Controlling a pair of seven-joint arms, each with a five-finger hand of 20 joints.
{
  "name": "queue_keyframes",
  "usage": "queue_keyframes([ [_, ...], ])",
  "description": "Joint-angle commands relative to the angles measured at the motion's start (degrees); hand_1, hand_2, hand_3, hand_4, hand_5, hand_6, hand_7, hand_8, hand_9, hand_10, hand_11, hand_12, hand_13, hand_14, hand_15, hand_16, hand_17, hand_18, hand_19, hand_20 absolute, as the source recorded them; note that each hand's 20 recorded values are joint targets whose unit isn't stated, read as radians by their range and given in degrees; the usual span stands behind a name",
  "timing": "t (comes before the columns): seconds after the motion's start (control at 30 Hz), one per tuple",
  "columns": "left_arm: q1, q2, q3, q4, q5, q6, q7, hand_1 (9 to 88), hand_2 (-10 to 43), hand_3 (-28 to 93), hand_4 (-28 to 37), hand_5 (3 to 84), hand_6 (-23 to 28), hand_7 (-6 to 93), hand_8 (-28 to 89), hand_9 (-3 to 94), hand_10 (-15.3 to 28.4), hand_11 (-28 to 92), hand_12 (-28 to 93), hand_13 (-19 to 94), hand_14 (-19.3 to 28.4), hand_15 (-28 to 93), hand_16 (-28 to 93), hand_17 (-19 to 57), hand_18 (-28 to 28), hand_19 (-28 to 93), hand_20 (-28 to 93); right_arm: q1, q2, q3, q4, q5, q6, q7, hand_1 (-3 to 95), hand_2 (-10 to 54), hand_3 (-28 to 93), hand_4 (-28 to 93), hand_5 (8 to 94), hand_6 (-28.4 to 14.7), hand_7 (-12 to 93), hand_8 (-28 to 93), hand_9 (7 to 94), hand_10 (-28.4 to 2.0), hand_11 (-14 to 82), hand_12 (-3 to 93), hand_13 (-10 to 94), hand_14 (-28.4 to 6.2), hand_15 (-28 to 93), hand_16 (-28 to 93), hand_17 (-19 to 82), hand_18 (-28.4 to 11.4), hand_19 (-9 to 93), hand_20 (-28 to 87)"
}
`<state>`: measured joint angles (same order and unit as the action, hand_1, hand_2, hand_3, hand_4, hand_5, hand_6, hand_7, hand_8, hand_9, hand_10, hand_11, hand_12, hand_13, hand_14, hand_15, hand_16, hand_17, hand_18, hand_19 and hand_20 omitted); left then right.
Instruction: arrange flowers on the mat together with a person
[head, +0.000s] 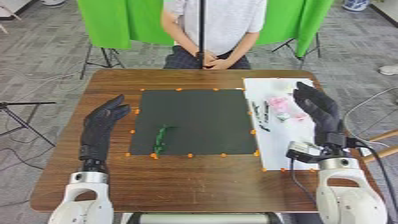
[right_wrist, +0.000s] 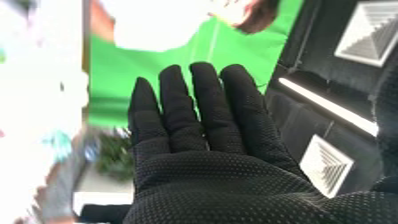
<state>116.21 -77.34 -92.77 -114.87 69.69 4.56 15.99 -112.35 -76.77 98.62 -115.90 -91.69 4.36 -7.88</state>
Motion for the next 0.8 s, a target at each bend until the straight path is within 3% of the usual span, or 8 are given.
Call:
queue_keyframes([
  [0.03,0.74,-0.23,-0.29,-0.05,-0.05,-0.08,-0.47,25.2,-7.6,63,-24.5,47.6,4.3,11.2,-6,47.7,15.1,20,13,37,17.8,20,0,7.5,11.9,13,17,-2.29,4.92,2.35,-2.23,-12.71,7.35,4.15,17.9,-9.5,71,-27,44.5,-6.9,12,-9,46.7,-15.3,9.5,18.9,39,-15.2,12,18,20,-13.6,15,27],
  [0.2,1.13,-0.22,-0.61,-0.35,0.18,0.01,-0.61,25.2,-7.5,63,-24.4,47.6,4.3,11.3,-6,47.7,15.1,20,13,37,17.8,20,1,7.5,11.9,13,17,-6.9,6.45,5.46,-3.58,-26.6,10.06,6.63,19.1,-9.5,66,-28,51.7,-5.9,16,-8,53.6,-15.8,17.9,22.1,50,-14.6,16,22,22,-15.1,24,31],
  [0.37,1.28,-0.13,-0.71,-0.52,0.3,0.01,-0.88,25.2,-7.4,63,-24.3,47.6,4.4,11.1,-6,47.7,15.2,20,13,37,17.8,20,1,7.5,11.9,13,17,-10.31,7.31,7.24,-4.3,-37.78,11.29,12.74,20.5,-9.5,65,-28,56.2,-4.6,19,-8,57.9,-15.9,25.3,25.8,56,-14.0,28,25,23,-17.1,37,35],
  [0.5,1.33,0.24,-0.62,-0.6,0.19,0.22,-0.92,25.2,-7.5,63,-24.4,47.6,4.4,11.0,-6,47.7,15.1,20,13,37,17.8,20,1,7.5,11.9,13,17,-13.69,7.39,9.95,-5.18,-43.73,9.03,15.92,22.5,-9.5,66,-28,58.0,-4.1,20,-8,59.7,-15.7,29.4,28.3,59,-13.9,37,26,23,-18.5,45,39],
  [0.8,1.25,0.1,-0.77,-0.63,0.42,0.05,-0.98,25.3,-7.5,63,-24.4,47.7,4.4,11.1,-6,47.7,15.1,20,13,37,17.8,20,1,7.5,11.8,13,17,-16.16,9.91,11.01,-4.6,-51.56,2.06,23.02,21.8,-9.5,68,-28,55.2,-4.8,20,-7,56.8,-16.3,28.3,29.2,59,-14.2,40,26,23,-19.3,48,39],
])
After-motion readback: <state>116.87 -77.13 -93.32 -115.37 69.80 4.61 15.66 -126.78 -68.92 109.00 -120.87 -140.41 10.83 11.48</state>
